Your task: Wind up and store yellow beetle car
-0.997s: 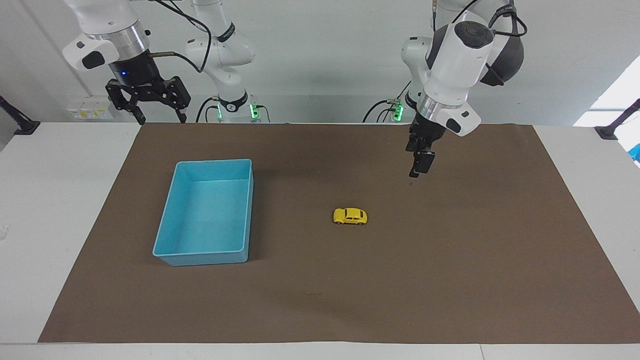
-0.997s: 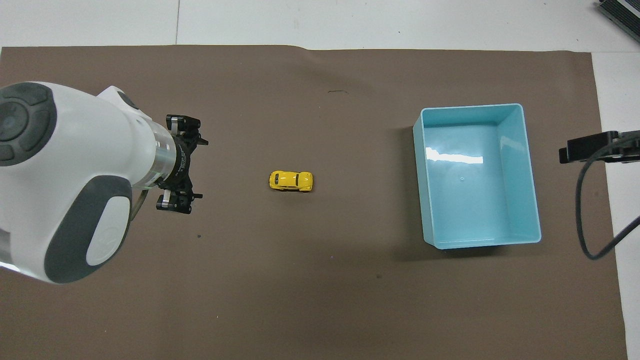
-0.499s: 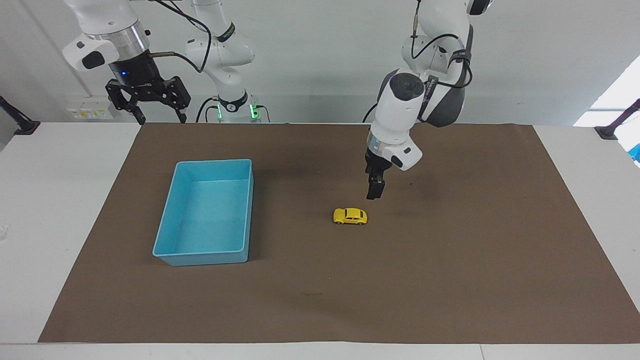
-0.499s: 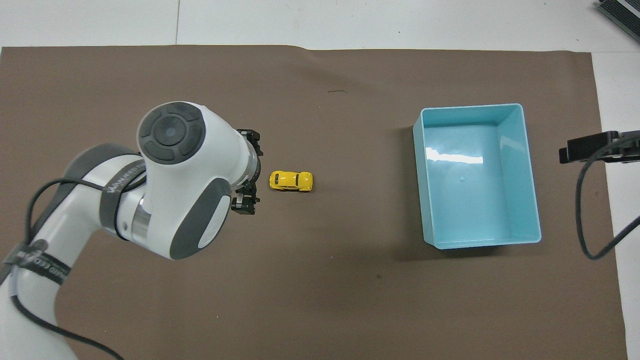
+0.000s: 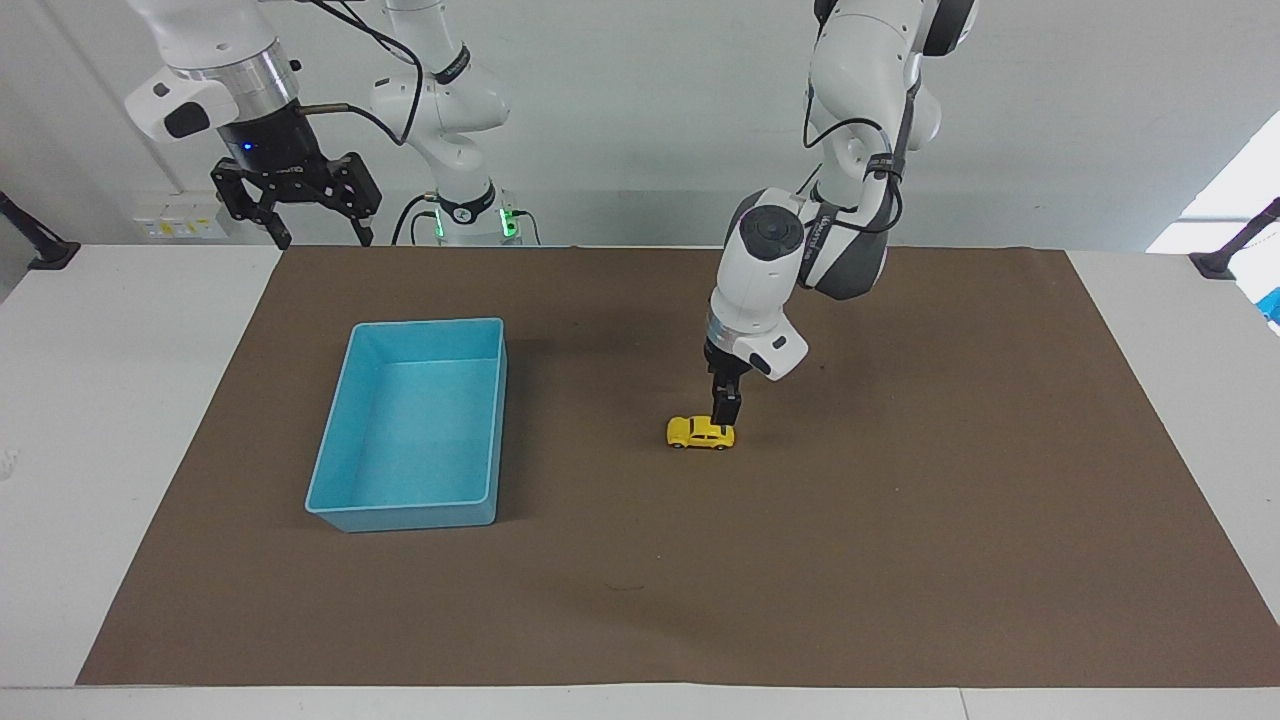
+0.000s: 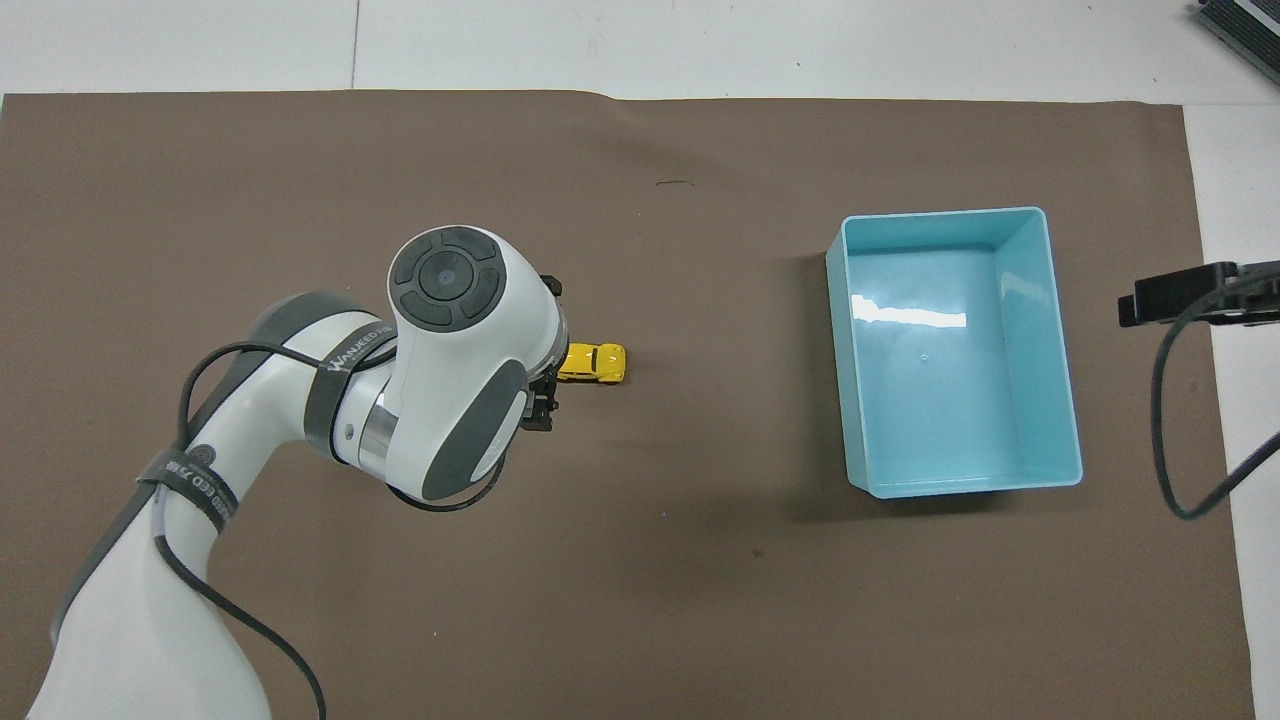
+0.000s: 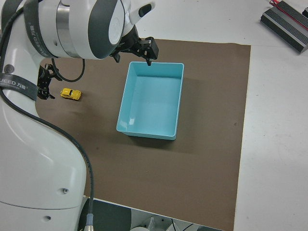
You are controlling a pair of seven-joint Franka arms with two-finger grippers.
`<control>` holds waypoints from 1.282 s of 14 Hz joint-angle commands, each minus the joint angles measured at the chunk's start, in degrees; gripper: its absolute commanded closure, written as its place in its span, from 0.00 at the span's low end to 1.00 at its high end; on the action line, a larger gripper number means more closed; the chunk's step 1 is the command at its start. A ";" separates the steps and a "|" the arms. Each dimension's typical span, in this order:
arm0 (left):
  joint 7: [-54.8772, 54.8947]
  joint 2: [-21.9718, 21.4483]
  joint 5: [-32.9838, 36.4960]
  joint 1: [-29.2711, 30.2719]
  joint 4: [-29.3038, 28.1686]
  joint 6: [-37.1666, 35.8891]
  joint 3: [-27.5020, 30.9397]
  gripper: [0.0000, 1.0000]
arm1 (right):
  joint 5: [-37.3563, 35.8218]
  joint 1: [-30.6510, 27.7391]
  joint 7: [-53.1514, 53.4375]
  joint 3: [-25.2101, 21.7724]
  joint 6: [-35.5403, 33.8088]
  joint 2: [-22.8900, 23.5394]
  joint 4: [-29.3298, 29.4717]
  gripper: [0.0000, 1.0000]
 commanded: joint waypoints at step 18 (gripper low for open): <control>-6.77 5.48 1.50 -1.27 1.12 4.43 0.94 0.70 | 1.11 -0.22 -0.65 -0.24 -0.02 -0.83 -0.81 0.00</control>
